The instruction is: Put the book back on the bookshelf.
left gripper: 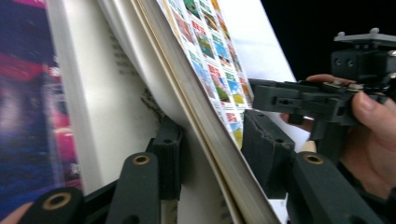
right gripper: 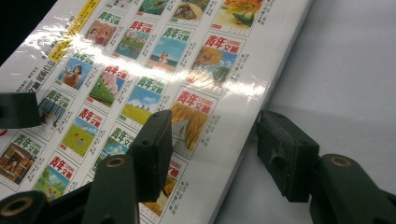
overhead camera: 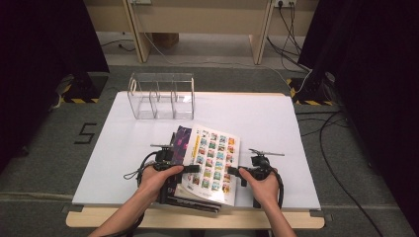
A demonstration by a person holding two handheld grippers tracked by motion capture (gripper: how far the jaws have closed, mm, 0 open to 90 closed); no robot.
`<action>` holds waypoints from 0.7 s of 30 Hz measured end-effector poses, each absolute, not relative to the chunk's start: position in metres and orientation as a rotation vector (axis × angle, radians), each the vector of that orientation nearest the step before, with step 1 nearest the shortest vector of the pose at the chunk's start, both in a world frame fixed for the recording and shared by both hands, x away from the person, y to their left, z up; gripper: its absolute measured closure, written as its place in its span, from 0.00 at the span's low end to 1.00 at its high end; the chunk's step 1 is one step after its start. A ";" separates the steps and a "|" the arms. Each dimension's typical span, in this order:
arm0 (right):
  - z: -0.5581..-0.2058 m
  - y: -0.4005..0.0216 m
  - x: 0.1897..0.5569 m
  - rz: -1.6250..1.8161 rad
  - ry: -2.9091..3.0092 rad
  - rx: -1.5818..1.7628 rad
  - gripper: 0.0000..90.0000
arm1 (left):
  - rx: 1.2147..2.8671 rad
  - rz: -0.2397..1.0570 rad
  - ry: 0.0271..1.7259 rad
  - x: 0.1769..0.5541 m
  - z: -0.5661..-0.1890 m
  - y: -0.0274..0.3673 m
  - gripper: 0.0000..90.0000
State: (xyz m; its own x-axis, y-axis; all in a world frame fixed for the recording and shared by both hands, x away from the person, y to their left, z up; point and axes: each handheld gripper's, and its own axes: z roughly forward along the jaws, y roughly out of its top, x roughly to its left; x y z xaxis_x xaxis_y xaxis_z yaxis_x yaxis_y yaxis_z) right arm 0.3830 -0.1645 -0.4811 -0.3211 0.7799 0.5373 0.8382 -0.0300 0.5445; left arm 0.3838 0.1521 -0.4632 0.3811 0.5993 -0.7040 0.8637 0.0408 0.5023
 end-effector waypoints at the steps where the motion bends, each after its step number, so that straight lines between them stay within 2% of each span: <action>1: -0.481 -0.164 0.383 -1.288 -2.134 -1.792 0.50 | 1.649 -0.343 1.309 0.384 -0.463 0.151 0.64; 7: -0.482 -0.165 0.383 -1.296 -2.130 -1.788 0.50 | 1.607 -0.401 1.283 0.390 -0.458 0.152 0.62; 14: -0.482 -0.165 0.383 -1.293 -2.128 -1.782 0.50 | 1.622 -0.404 1.283 0.396 -0.453 0.152 0.60; 16: -0.482 -0.165 0.383 -1.290 -2.127 -1.787 0.50 | 1.661 -0.395 1.296 0.398 -0.455 0.147 0.66; 18: -0.481 -0.164 0.383 -1.275 -2.123 -1.793 0.50 | 1.780 -0.302 1.303 0.396 -0.458 0.145 0.79; 21: -0.481 -0.164 0.384 -1.279 -2.120 -1.796 0.49 | 1.731 -0.342 1.299 0.395 -0.461 0.149 0.89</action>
